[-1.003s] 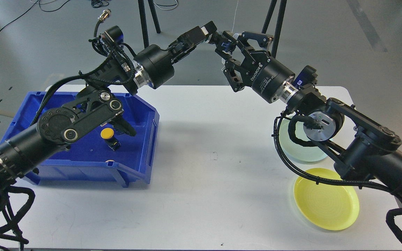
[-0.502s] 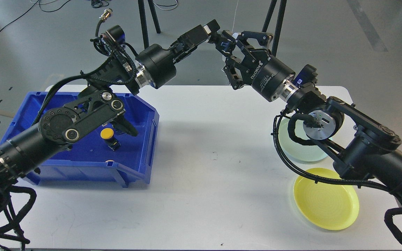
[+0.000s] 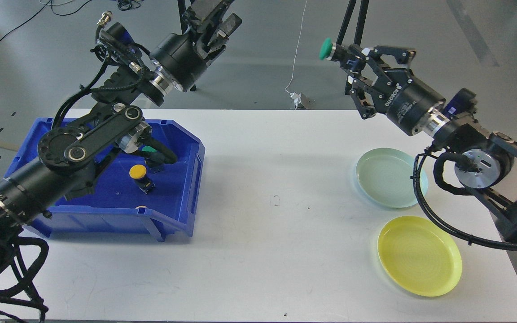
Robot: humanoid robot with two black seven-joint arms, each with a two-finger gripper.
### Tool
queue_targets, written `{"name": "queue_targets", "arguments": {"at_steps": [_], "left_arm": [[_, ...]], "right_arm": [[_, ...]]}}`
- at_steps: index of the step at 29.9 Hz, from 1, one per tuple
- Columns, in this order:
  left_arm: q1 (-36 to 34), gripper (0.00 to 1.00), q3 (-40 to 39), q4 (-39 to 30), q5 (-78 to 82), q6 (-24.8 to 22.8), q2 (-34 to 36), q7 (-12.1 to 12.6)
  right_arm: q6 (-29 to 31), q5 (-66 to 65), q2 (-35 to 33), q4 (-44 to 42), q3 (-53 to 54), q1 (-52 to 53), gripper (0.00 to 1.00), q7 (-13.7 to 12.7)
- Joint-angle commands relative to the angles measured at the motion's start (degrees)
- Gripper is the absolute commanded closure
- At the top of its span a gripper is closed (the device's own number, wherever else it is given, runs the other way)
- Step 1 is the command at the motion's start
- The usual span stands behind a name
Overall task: Pass button and place on color plate
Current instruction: 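Lower the green button onto the pale green plate with right gripper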
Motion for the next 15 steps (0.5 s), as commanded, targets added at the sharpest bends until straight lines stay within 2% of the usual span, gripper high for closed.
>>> {"name": "queue_targets", "arguments": {"at_steps": [1, 4, 8, 15], "left_arm": [[-0.08, 0.01, -0.96, 2.23, -11.56, -2.46, 0.06, 0.45], [-0.08, 0.0, -1.23, 4.51, -19.66, -4.04, -0.11, 0.54], [-0.25, 0.0, -1.23, 6.27, -26.18, -4.67, -0.11, 0.54], [-0.69, 0.0, -1.23, 6.45, -27.24, -4.58, -0.11, 0.54]], "right_arm": [[0.07, -0.19, -5.06, -1.51, -0.09, -6.12, 0.72, -1.57], [0.07, -0.19, -6.13, -5.8, -0.27, -9.38, 0.72, -2.8], [0.34, -0.11, -5.43, -12.57, -0.62, -11.41, 0.72, -3.06], [1.83, -0.19, 3.18, -24.17, -2.55, -10.8, 0.72, -6.14]]}}
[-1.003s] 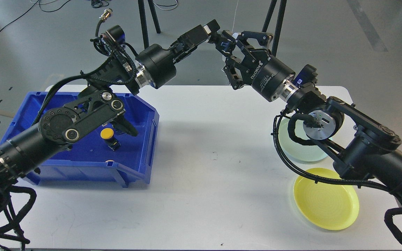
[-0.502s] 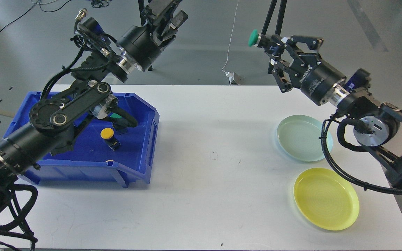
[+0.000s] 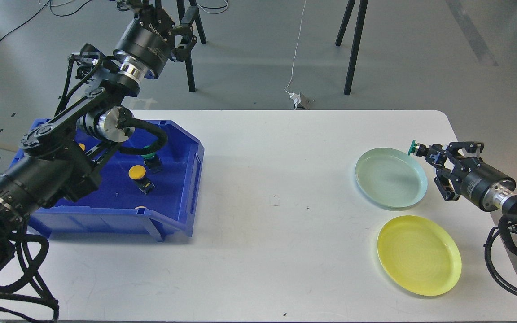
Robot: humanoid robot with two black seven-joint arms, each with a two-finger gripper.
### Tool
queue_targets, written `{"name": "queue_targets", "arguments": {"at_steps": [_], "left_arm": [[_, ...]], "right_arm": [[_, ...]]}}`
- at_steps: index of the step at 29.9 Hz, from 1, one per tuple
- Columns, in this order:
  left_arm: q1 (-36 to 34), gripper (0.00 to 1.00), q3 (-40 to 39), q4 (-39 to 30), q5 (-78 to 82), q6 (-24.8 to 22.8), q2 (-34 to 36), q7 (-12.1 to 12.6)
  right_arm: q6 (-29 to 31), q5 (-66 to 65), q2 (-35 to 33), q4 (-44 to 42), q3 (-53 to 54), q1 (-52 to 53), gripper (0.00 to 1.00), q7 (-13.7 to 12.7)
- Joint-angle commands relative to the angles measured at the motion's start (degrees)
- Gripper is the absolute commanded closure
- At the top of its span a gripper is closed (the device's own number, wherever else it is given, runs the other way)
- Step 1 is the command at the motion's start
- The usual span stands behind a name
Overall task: Pass button and place on color plate
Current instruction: 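Lower the green button onto the pale green plate with right gripper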
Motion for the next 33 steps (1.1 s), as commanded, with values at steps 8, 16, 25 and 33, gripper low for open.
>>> {"name": "queue_targets", "arguments": {"at_steps": [8, 16, 25, 33], "left_arm": [[-0.13, 0.0, 0.1, 0.12, -0.01, -0.01, 0.53, 0.0], [-0.05, 0.0, 0.37, 0.11, 0.08, -0.01, 0.27, 0.0], [-0.13, 0.0, 0.1, -0.06, 0.08, 0.16, 0.53, 0.0], [-0.4, 0.0, 0.98, -3.21, 0.61, -0.36, 4.57, 0.17]], "right_arm": [[0.43, -0.08, 8.06, -10.04, -1.56, 2.17, 0.6, -1.38], [2.01, -0.08, 7.79, -9.86, -1.91, 2.26, 0.42, -1.38], [10.87, 0.18, 6.13, -6.79, -0.77, 2.43, 0.32, -1.3], [15.34, 1.06, -1.17, 3.58, 20.74, 1.64, 0.07, -1.12]]}}
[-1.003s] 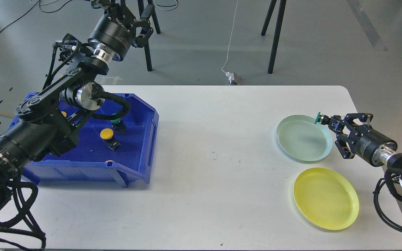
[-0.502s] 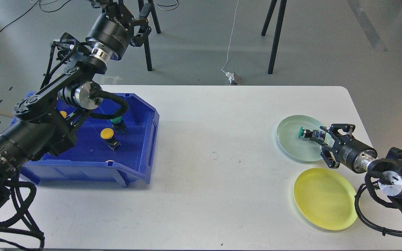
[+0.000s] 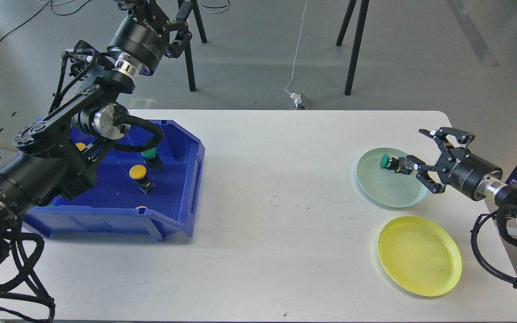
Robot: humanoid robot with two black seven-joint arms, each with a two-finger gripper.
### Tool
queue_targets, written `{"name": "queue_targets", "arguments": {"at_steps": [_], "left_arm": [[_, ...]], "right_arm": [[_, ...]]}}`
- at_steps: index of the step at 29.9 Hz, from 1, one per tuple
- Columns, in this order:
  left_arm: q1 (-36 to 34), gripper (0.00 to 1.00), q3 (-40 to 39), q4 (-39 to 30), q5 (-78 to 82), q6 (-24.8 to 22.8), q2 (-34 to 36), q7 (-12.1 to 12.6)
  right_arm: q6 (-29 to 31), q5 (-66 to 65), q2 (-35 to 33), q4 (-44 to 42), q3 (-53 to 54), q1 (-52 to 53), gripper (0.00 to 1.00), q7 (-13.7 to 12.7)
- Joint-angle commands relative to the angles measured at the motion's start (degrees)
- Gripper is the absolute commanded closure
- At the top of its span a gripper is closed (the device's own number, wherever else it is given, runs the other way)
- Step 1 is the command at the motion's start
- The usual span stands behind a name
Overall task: Pass button and place on color plate
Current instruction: 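Lower the green button onto the pale green plate with right gripper, then withdraw the right gripper and move the left gripper over the bin, then grasp a yellow-topped button in the bin with the left gripper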
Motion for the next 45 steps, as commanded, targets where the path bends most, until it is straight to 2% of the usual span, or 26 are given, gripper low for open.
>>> {"name": "queue_targets", "arguments": {"at_steps": [1, 5, 7, 9, 13, 17, 19, 22, 28, 32, 39, 45], "left_arm": [[0.03, 0.0, 0.77, -3.11, 0.77, -0.94, 3.43, 0.59], [-0.05, 0.0, 2.35, -6.45, 5.06, -1.73, 7.82, 1.99], [0.03, 0.01, 2.7, -7.6, 8.93, -1.91, 10.63, 3.48], [0.38, 0.01, 3.14, -8.22, 13.06, -2.17, 13.01, 4.54], [0.82, 0.02, 4.63, -10.41, 23.07, -2.87, 19.07, 4.55], [1.7, 0.04, 7.53, -16.72, 36.25, -3.14, 26.45, 4.46], [1.88, 0.09, 9.55, -21.12, 43.8, -3.14, 30.84, 4.46], [2.05, 0.09, 11.66, -23.25, 58.12, -3.05, 34.2, 4.55], [2.05, 0.09, 17.81, -22.46, 81.16, -2.79, 34.29, 4.9], [1.97, 0.09, 21.06, -18.08, 90.5, -2.7, 32.89, 4.99], [1.97, 0.09, 25.81, -7.97, 94.38, -2.7, 26.57, 4.72], [1.97, 0.1, 28.1, -3.49, 94.47, -2.7, 22.35, 4.9]], "right_arm": [[0.3, 0.15, -0.92, 4.78, 11.34, -0.2, 0.06, -0.32], [0.3, 0.15, 0.83, 6.98, 19.09, 1.99, 0.06, -0.15], [0.3, 0.15, 2.41, 7.07, 19.81, 5.32, 0.02, -0.06], [0.3, 0.06, 4.25, 6.64, 20.16, 8.05, 0.02, 0.29], [0.3, 0.06, 8.03, 5.06, 20.77, 9.73, 0.01, 2.57], [-0.8, 0.06, 11.38, 4.08, 20.86, 9.91, 0.02, 6.0], [-0.89, 0.15, 11.73, 4.08, 20.86, 9.91, 0.02, 6.18], [-0.54, 0.15, 11.73, 4.26, 20.95, 9.56, 0.01, 6.18], [-0.1, 0.15, 11.73, 4.35, 20.86, 8.86, 0.02, 6.27], [-0.1, 0.15, 11.82, 4.35, 20.77, 8.16, 0.01, 6.27], [-0.01, 0.15, 11.82, 4.26, 20.33, 7.98, 0.01, 6.27], [-0.19, 0.15, 12.08, 4.43, 20.33, 7.54, 0.02, 6.27]]}}
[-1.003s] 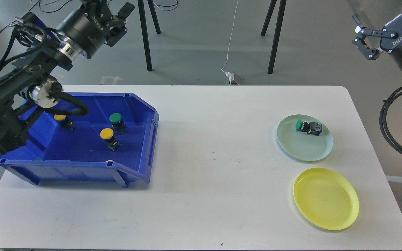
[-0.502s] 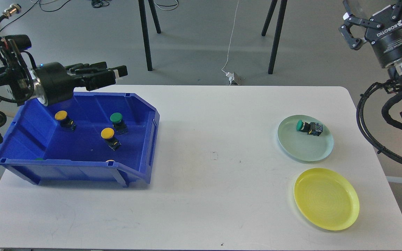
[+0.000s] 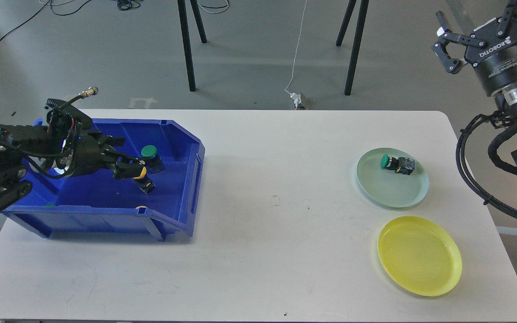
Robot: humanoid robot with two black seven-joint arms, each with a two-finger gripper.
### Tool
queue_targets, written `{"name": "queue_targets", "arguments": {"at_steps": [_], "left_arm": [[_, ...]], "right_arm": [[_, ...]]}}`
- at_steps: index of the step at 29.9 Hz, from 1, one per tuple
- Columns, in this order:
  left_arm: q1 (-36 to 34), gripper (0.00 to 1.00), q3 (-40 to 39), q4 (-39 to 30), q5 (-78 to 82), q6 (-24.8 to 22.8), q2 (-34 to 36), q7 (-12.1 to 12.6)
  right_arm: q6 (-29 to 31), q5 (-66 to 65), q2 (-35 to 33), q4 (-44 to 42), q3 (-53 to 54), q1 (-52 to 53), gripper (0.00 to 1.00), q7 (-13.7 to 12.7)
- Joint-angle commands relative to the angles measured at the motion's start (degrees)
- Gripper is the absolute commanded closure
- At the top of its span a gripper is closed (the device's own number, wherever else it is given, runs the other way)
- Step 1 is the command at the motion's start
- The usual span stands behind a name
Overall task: Pass button and place on color plate
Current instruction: 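Grasp a yellow-topped button in the bin with the left gripper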
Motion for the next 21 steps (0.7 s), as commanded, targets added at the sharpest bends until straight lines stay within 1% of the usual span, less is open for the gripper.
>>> {"name": "queue_targets", "arguments": {"at_steps": [1, 5, 7, 11, 21], "left_arm": [[0.04, 0.1, 1.38, 3.64, 0.11, -0.01, -2.8, 0.21], [-0.05, 0.12, 4.1, 10.5, -0.07, 0.08, -6.31, -0.4], [-0.05, 0.14, 4.29, 12.18, -0.77, 0.08, -6.85, -0.93], [0.12, 0.15, 4.37, 12.45, -0.86, 0.08, -6.85, -2.86], [0.3, 0.15, 4.29, 12.53, -0.86, 0.17, -7.64, -2.87]], "right_arm": [[-0.17, 0.0, 0.86, 0.18, -0.13, -0.33, 0.01, -0.01], [-0.17, 0.0, 3.41, 0.44, -0.04, -0.42, 0.01, -0.01], [-0.17, 0.0, 3.5, 0.53, -0.22, -0.51, 0.01, -0.01], [-0.17, 0.0, 3.5, 0.53, -0.05, -0.6, 0.02, -0.01], [-0.17, 0.0, 3.5, 0.44, -0.31, -0.69, 0.02, -0.01]]}}
